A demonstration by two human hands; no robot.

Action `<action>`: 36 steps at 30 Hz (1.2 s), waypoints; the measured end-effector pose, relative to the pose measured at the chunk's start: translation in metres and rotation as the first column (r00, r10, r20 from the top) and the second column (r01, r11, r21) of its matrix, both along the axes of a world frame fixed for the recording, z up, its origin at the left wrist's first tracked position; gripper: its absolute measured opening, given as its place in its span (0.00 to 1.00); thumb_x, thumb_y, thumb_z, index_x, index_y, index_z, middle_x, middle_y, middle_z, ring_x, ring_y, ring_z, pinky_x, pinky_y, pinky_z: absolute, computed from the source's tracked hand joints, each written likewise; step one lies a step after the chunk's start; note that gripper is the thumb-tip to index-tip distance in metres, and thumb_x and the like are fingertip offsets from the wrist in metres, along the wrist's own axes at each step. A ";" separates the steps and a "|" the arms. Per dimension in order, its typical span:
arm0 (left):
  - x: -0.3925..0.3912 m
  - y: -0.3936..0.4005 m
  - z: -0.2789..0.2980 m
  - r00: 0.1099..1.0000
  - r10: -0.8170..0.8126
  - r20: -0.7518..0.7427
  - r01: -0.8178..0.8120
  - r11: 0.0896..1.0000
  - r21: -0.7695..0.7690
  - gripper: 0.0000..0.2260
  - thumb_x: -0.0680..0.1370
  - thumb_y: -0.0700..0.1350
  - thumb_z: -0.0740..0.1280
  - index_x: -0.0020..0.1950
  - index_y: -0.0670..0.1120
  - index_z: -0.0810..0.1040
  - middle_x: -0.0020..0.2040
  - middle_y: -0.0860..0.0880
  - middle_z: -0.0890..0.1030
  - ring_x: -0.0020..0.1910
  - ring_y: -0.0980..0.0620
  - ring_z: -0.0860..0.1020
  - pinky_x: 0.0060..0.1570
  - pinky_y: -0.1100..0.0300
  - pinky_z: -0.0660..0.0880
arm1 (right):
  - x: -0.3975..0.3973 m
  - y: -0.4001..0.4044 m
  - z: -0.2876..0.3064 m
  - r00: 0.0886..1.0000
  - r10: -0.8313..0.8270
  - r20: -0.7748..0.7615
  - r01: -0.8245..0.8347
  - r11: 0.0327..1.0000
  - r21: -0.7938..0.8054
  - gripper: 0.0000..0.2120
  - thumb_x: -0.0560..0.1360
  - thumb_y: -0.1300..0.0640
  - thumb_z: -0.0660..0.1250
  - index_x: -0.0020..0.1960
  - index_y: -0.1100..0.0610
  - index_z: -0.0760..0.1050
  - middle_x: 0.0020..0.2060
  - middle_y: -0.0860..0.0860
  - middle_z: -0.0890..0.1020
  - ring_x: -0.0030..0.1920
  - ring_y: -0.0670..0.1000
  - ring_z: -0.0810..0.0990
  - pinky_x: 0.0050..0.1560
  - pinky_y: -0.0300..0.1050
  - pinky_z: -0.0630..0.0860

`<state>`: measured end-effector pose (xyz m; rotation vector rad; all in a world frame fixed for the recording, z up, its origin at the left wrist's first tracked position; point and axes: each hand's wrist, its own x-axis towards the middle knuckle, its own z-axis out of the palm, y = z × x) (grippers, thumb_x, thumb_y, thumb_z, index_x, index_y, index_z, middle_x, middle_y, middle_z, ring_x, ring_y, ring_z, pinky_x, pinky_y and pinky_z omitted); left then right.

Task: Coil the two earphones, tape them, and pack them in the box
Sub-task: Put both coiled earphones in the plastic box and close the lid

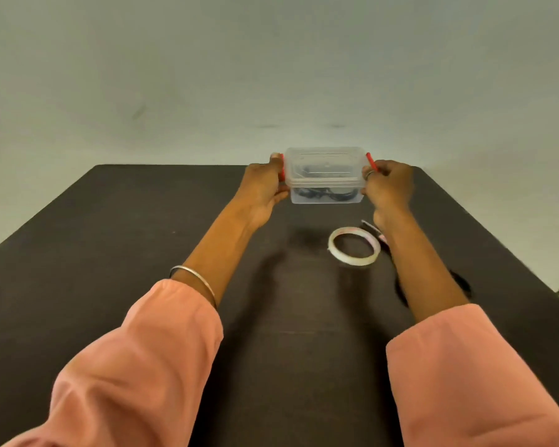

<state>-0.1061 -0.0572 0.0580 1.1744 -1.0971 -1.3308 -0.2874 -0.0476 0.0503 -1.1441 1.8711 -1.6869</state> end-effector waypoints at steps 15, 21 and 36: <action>-0.149 -0.062 -0.028 0.926 -0.365 -0.099 0.376 0.915 0.145 0.32 0.79 0.63 0.53 0.71 0.39 0.67 0.66 0.41 0.74 0.63 0.41 0.75 0.64 0.50 0.71 | -0.172 -0.039 -0.035 0.984 -0.119 0.134 0.102 0.987 0.126 0.14 0.77 0.62 0.68 0.62 0.62 0.76 0.58 0.56 0.79 0.52 0.53 0.78 0.57 0.49 0.79; -0.147 -0.055 -0.034 0.962 -0.259 0.090 0.253 0.965 0.070 0.28 0.78 0.58 0.63 0.72 0.43 0.67 0.71 0.42 0.70 0.65 0.40 0.74 0.64 0.45 0.72 | -0.172 -0.033 -0.037 0.987 -0.160 0.031 0.153 0.974 0.170 0.20 0.77 0.56 0.68 0.68 0.57 0.72 0.67 0.54 0.74 0.65 0.56 0.74 0.66 0.49 0.73; -0.083 0.018 -0.064 0.141 -0.185 0.973 0.541 0.837 0.081 0.52 0.65 0.65 0.74 0.79 0.51 0.48 0.77 0.44 0.59 0.75 0.39 0.59 0.70 0.32 0.55 | -0.073 0.071 -0.042 0.738 0.378 -0.559 0.109 0.751 0.651 0.24 0.71 0.44 0.73 0.59 0.57 0.72 0.59 0.56 0.77 0.61 0.60 0.74 0.62 0.56 0.71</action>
